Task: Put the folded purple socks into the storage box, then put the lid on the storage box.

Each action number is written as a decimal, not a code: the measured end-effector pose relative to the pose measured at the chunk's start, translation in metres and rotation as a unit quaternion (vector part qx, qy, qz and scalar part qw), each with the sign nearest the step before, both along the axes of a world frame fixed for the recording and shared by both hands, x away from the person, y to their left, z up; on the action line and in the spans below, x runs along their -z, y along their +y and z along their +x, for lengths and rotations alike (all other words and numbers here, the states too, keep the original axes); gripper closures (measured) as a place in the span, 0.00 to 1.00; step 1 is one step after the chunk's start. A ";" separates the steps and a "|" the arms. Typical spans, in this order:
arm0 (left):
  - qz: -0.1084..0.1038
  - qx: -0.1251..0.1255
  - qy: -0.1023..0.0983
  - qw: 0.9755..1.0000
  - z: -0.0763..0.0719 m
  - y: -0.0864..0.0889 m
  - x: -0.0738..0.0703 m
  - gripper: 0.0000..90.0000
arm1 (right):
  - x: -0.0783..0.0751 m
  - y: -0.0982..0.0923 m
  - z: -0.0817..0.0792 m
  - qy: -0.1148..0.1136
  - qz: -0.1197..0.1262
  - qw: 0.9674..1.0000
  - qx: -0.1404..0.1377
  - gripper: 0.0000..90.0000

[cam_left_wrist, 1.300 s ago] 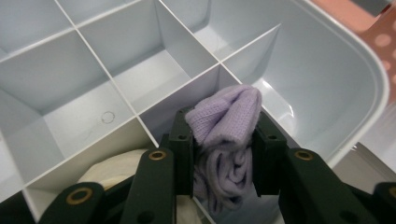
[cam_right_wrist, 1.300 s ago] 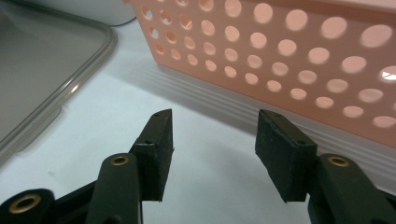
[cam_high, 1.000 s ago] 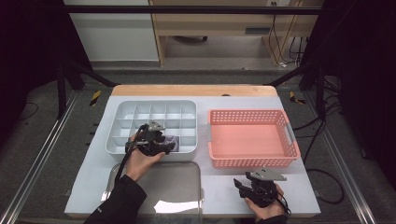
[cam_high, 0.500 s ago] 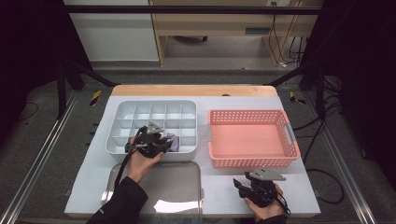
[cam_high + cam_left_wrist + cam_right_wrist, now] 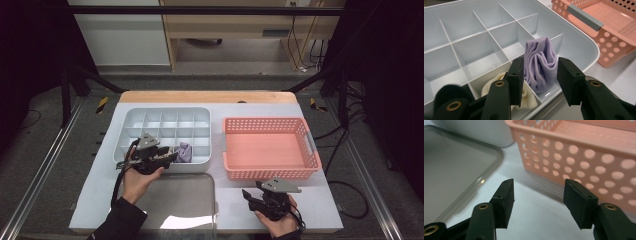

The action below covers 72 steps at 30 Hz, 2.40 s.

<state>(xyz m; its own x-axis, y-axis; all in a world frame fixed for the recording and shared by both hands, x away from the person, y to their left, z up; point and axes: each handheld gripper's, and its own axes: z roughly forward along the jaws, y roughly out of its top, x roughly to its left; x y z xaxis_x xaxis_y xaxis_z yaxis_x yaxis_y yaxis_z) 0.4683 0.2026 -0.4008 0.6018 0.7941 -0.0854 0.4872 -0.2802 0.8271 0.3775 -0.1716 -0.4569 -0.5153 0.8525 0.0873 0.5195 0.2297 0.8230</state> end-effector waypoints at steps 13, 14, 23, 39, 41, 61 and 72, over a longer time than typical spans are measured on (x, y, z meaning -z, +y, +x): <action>-0.042 -0.028 -0.027 0.998 -0.041 0.049 0.006 0.50 | -0.011 0.026 0.001 -0.006 0.018 0.999 -0.031 0.42; -0.045 -0.029 -0.028 0.998 -0.044 0.053 0.007 0.48 | -0.012 0.031 0.002 -0.007 0.017 0.999 -0.038 0.41; -0.051 -0.032 -0.031 0.998 -0.069 0.078 0.018 0.42 | -0.011 0.049 0.006 0.005 0.029 0.998 -0.060 0.37; -0.050 -0.035 -0.031 0.998 -0.050 0.099 0.011 0.41 | -0.002 0.078 0.014 0.023 0.022 0.996 -0.086 0.34; -0.048 -0.035 -0.027 0.998 -0.049 0.100 0.012 0.41 | -0.002 0.078 0.015 0.022 0.022 0.996 -0.086 0.35; -0.049 -0.060 -0.008 0.997 -0.057 0.135 0.033 0.42 | -0.001 0.082 0.013 0.027 0.015 0.995 -0.094 0.34; -0.055 -0.091 0.048 0.993 -0.096 0.154 0.060 0.42 | 0.004 0.068 0.004 0.040 0.027 0.996 -0.076 0.35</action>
